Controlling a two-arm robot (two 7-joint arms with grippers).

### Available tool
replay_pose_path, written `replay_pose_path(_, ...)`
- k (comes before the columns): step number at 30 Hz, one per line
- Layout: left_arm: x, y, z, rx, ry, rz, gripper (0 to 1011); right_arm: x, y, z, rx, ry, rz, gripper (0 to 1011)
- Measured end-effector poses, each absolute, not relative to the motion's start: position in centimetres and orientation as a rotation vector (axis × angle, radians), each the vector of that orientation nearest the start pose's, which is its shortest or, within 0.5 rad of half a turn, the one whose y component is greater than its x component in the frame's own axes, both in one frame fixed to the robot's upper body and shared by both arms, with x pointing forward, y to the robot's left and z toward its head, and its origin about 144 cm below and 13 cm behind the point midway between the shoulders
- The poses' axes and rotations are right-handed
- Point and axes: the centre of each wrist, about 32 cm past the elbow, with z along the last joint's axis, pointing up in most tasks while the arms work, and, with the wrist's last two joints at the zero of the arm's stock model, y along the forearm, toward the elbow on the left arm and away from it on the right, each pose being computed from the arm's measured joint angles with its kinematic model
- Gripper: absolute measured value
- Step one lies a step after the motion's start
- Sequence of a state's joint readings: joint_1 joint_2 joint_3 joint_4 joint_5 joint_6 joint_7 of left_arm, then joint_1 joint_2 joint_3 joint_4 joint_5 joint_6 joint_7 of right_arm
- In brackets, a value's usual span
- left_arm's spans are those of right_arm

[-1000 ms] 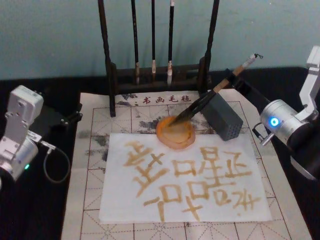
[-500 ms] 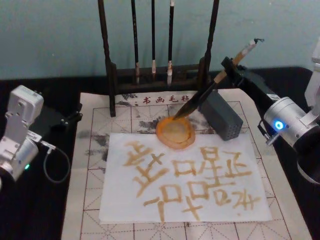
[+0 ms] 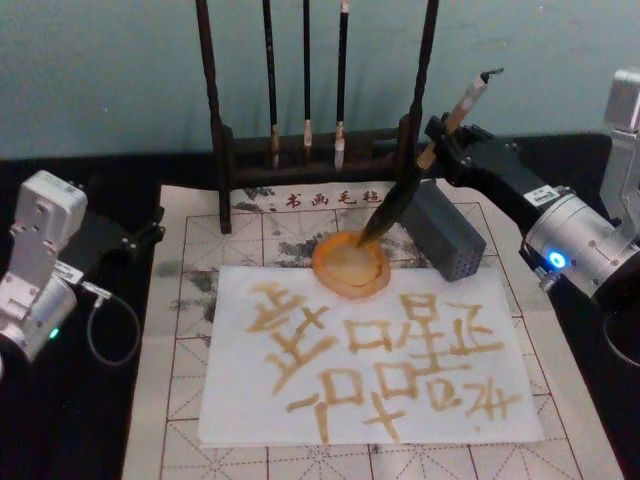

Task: Pick up the brush from the inkstone, write on the paper, then place the brush back to its original position.

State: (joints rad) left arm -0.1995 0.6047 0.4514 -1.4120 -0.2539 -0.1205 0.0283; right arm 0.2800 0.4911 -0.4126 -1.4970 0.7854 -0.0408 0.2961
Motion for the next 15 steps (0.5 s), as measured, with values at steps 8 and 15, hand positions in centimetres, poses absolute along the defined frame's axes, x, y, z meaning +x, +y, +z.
replay_pose_path(8,48.86,30.96,113.98,0.304,-0.285,1.248,1001,51.39,-26.47,119.35,0.162,0.071,-0.912,199)
replay_pose_path(15,48.86,30.97,113.98,0.304,-0.285,1.248,1001,51.38,-26.43,119.52,0.143,0.040,-0.885,199)
